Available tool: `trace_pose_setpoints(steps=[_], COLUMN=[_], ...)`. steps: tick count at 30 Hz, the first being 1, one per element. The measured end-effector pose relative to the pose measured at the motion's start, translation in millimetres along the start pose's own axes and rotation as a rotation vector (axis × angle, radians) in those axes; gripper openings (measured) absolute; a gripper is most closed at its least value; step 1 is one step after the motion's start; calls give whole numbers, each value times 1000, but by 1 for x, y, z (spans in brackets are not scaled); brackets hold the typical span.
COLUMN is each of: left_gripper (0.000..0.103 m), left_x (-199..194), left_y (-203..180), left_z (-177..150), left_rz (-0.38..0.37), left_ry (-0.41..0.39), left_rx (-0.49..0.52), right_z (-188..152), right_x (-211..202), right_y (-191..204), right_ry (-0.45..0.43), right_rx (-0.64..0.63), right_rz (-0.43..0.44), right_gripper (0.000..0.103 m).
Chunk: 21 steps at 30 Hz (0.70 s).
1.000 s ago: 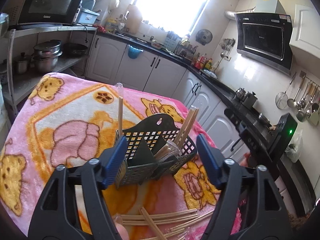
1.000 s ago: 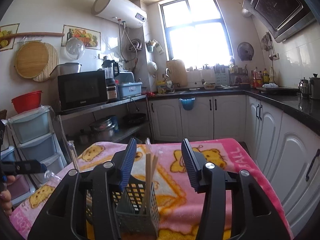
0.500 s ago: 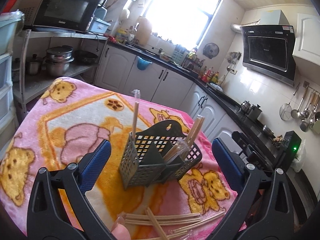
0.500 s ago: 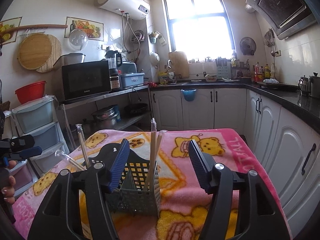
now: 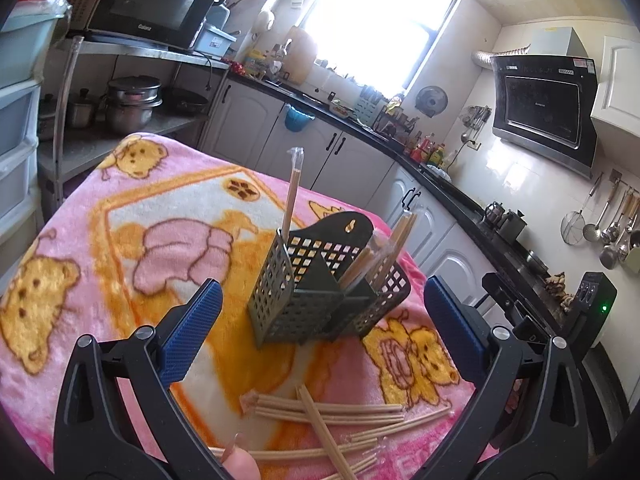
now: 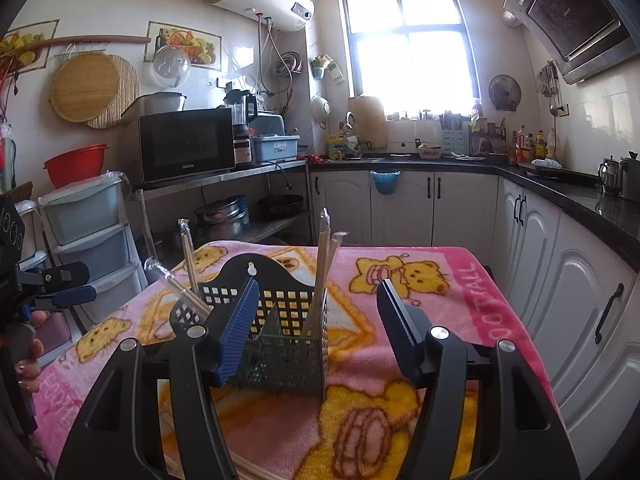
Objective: Organize utensils
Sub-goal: 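Withdraw both open tools up from the caddy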
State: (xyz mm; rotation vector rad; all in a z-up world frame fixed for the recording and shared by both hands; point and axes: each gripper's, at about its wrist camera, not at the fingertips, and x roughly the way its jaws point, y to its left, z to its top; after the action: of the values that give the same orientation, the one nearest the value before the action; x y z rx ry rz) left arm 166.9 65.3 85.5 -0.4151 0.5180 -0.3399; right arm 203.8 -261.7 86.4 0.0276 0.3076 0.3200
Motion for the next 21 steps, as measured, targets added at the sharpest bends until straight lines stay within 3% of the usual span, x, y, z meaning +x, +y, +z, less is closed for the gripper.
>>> trace_pose_setpoints(steps=[21], left_gripper=[93], left_x=[0], left_y=[3], left_z=[-32], left_rz=[-3], left_ry=[60], left_rx=[-26], right_z=[-46], right_x=[-23], right_y=[7], right_ry=[123], right_rx=[11], right_rz=[-2], right_gripper=[59])
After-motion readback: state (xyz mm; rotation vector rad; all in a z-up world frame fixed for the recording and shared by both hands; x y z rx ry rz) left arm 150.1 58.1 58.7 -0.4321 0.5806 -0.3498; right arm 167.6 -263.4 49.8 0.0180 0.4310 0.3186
